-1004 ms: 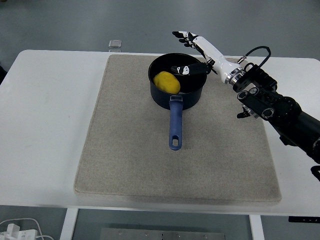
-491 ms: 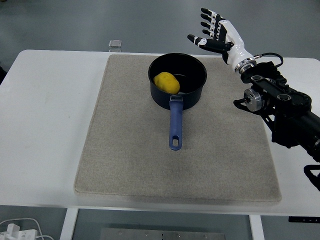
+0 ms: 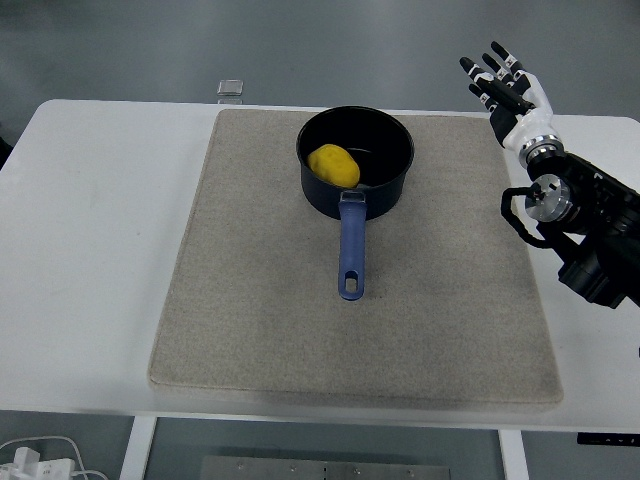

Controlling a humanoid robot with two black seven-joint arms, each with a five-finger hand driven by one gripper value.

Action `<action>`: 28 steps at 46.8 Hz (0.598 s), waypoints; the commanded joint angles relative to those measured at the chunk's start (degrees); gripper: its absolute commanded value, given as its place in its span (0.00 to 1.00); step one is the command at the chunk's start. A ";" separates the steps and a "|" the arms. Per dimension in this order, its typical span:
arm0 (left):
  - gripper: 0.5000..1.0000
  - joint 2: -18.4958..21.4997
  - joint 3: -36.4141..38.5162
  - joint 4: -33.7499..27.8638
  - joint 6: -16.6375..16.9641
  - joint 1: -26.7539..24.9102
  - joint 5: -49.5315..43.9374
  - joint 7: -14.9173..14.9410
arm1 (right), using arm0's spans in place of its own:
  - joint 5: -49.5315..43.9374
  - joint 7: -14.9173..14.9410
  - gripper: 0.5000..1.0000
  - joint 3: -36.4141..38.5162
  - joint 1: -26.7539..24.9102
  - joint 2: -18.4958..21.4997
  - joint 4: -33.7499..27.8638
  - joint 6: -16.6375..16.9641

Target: Put the potato in the blue pot

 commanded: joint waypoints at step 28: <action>1.00 0.00 0.01 0.00 0.00 0.00 0.00 0.01 | 0.07 0.32 0.81 0.52 -1.28 -1.22 -0.25 -0.41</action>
